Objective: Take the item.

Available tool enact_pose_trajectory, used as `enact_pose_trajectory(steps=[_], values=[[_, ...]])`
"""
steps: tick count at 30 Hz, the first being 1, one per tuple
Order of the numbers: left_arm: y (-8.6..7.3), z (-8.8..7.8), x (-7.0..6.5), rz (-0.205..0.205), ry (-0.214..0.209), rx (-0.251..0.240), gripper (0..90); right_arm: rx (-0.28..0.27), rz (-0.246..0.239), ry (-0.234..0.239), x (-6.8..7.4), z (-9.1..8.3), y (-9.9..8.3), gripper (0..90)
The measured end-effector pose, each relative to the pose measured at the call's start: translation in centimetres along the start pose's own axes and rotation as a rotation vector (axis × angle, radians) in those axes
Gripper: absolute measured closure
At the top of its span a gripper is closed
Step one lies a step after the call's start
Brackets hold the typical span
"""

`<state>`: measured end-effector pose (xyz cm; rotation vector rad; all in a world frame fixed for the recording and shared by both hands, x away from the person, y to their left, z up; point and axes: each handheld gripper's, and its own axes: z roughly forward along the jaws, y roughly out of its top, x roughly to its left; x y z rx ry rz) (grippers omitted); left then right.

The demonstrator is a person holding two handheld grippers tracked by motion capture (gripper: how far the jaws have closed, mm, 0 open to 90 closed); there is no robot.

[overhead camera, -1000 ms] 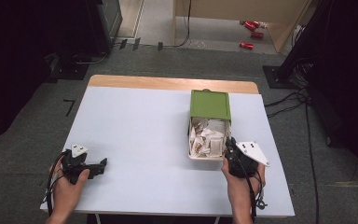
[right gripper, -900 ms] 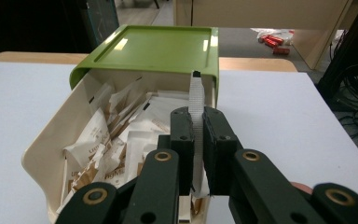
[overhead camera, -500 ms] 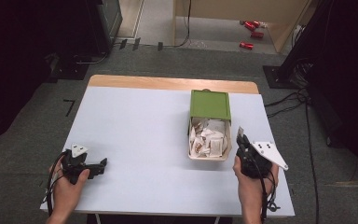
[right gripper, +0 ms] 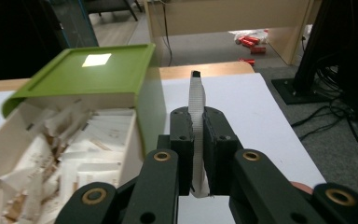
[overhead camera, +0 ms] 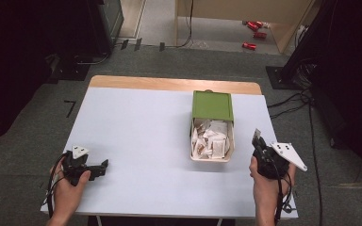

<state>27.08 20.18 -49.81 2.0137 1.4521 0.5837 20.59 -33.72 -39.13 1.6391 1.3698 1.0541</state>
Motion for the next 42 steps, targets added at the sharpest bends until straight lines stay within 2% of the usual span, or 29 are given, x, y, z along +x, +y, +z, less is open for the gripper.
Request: enact_pose_trajectory(steps=[5, 7, 12, 23, 32, 37, 42], values=[[0.0, 0.0, 0.0, 0.000, 0.000, 0.000, 0.0, 0.025, 0.002, -0.025, -0.9, 0.9, -0.7, 84.7], [0.0, 0.0, 0.0, 0.000, 0.000, 0.000, 0.0, 0.045, 0.009, -0.042, -1.8, 1.5, -1.2, 84.6], [0.0, 0.0, 0.0, 0.000, 0.000, 0.000, 0.0, 0.084, 0.019, -0.042, -3.0, 2.4, -2.1, 84.4], [0.0, 0.0, 0.0, 0.000, 0.000, 0.000, 0.0, 0.151, 0.021, -0.094, -4.7, 4.2, -4.1, 84.2], [0.0, 0.0, 0.0, 0.000, 0.000, 0.000, 0.0, 0.192, -0.016, -0.092, -4.6, 5.2, -5.2, 83.7], [0.0, 0.0, 0.0, 0.000, 0.000, 0.000, 0.0, 0.218, -0.028, -0.066, -4.0, 5.9, -5.9, 83.3], [0.0, 0.0, 0.0, 0.000, 0.000, 0.000, 0.0, 0.220, -0.038, -0.046, -3.5, 6.1, -6.1, 81.5]])
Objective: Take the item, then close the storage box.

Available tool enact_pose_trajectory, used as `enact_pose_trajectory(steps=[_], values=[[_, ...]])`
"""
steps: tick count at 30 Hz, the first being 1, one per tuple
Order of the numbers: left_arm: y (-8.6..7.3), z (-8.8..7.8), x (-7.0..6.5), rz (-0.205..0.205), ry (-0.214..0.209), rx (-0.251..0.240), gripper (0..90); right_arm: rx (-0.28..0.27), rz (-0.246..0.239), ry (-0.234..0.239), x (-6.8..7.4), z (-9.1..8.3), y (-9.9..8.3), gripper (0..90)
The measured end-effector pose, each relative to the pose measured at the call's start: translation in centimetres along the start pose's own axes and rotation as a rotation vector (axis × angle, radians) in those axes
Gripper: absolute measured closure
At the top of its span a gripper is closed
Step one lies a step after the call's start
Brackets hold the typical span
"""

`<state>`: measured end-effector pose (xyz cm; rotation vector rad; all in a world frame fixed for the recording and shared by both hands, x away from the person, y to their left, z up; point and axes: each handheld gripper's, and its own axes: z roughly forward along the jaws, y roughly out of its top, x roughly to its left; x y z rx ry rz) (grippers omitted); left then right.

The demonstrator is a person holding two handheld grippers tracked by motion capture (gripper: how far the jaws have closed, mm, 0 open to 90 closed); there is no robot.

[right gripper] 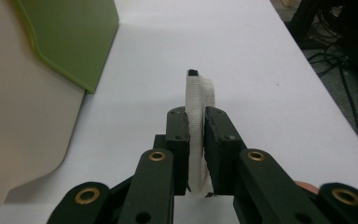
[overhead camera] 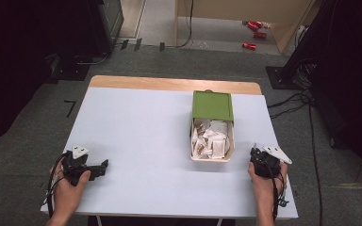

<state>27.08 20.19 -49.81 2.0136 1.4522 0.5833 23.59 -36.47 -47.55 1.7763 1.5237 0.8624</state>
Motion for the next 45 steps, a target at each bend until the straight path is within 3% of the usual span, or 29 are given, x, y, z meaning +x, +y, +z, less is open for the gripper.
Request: enact_pose_trajectory(steps=[16, 25, 30, 45], values=[[0.0, 0.0, 0.0, 0.000, 0.000, 0.000, 0.0, 0.038, -0.041, 0.063, 1.7, 1.0, -0.6, 75.8], [0.0, 0.0, 0.0, 0.000, 0.000, 0.000, 0.0, 0.039, -0.025, 0.109, 2.1, 0.9, -0.3, 62.5], [0.0, 0.0, 0.0, 0.000, 0.000, 0.000, 0.0, 0.005, 0.006, 0.141, 2.1, -0.3, 0.7, 57.7], [0.0, 0.0, 0.0, 0.000, 0.000, 0.001, 0.0, -0.064, 0.012, 0.181, 3.6, -3.3, 2.9, 56.4]])
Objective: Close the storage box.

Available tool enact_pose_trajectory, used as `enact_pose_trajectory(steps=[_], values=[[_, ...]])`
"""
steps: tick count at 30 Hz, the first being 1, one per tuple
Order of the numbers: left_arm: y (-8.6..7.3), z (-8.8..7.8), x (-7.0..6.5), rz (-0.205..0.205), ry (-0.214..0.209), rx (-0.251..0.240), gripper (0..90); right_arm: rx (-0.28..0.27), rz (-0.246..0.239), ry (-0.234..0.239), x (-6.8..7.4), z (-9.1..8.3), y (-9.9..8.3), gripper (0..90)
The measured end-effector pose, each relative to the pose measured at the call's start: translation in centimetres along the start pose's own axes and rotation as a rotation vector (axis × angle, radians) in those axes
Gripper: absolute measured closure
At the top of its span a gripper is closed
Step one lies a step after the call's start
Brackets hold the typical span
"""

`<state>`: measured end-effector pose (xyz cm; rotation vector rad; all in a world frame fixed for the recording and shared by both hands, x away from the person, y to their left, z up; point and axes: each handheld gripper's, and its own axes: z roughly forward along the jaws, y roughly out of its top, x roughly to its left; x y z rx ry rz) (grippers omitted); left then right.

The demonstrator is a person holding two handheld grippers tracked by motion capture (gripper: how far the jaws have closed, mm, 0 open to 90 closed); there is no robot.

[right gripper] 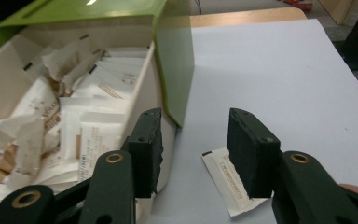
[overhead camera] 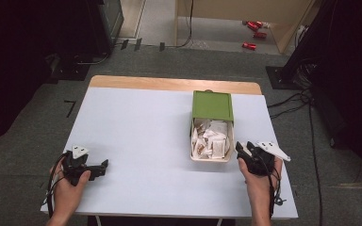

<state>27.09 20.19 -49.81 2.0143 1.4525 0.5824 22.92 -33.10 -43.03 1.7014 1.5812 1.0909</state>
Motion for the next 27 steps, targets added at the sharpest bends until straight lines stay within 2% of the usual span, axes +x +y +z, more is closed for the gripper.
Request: enact_pose_trajectory(steps=[2, 5, 8, 12, 15, 24, 27], values=[[0.0, 0.0, 0.0, 0.000, 0.000, 0.000, 0.0, -0.013, -0.010, 0.011, 0.5, -0.4, 0.4, 56.5], [0.0, 0.0, 0.0, 0.001, 0.000, 0.000, 0.0, -0.018, -0.024, -0.006, 1.0, -0.7, 0.6, 58.5], [0.0, 0.0, 0.0, 0.000, 0.000, -0.001, 0.0, -0.021, -0.019, -0.013, 1.1, -1.0, 0.8, 58.3], [0.0, 0.0, 0.0, 0.000, 0.000, 0.000, 0.0, -0.031, -0.011, 0.004, 1.4, -1.4, 1.0, 58.1], [0.0, 0.0, 0.0, 0.000, 0.000, -0.001, 0.0, -0.038, -0.027, 0.015, 1.9, -1.5, 1.1, 59.0], [0.0, 0.0, 0.0, 0.000, 0.000, 0.000, 0.0, -0.005, -0.042, 0.016, 2.3, -1.0, 0.7, 66.2], [0.0, 0.0, 0.0, 0.000, 0.000, 0.000, 0.0, 0.016, -0.019, 0.024, 2.3, -0.7, 0.4, 72.6]])
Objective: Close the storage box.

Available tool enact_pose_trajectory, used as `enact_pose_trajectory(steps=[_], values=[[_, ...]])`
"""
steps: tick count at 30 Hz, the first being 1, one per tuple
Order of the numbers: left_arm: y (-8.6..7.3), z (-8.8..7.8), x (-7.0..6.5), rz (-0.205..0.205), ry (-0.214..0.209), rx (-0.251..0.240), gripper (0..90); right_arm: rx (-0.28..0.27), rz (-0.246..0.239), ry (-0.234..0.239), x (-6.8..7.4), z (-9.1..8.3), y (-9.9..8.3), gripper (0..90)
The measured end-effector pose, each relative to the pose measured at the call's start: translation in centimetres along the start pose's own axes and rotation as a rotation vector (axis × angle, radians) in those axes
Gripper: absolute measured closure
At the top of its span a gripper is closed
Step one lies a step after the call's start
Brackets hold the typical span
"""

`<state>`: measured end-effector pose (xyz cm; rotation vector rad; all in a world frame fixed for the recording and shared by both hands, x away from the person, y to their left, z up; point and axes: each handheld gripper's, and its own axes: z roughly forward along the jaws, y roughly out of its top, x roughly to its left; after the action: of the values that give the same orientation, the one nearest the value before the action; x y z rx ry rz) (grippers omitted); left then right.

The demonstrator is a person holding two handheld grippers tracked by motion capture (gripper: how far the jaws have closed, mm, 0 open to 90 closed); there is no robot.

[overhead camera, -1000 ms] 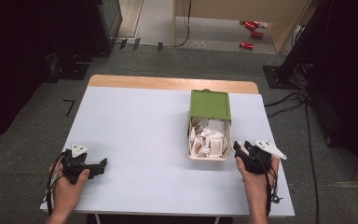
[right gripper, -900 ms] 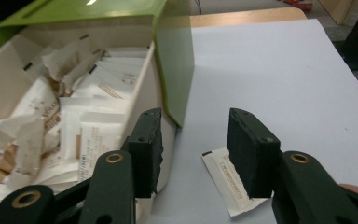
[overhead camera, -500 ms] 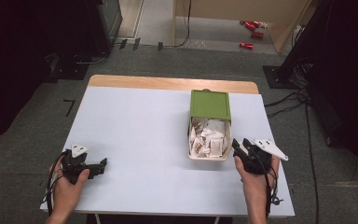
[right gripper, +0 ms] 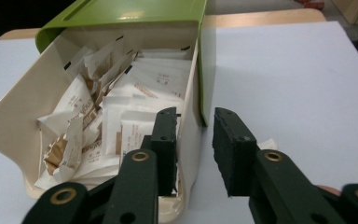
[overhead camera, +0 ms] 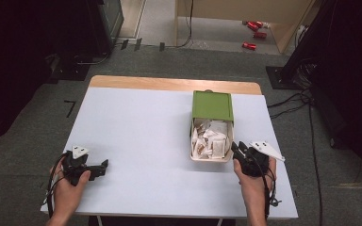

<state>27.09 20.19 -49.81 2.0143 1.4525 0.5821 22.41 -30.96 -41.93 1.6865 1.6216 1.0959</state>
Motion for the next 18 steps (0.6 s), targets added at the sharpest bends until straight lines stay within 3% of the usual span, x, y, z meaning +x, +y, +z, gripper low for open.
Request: enact_pose_trajectory(steps=[5, 8, 18], values=[[0.0, 0.0, 0.0, 0.000, 0.000, 0.000, 0.0, 0.028, -0.007, -0.003, 0.5, 0.2, -0.1, 76.8], [0.0, 0.0, 0.0, 0.000, 0.000, -0.001, 0.0, 0.042, -0.007, -0.032, 0.8, 0.7, -0.7, 78.8], [0.0, 0.0, 0.0, 0.000, 0.000, -0.001, 0.0, 0.032, -0.003, -0.075, 1.5, 1.3, -1.5, 87.8]])
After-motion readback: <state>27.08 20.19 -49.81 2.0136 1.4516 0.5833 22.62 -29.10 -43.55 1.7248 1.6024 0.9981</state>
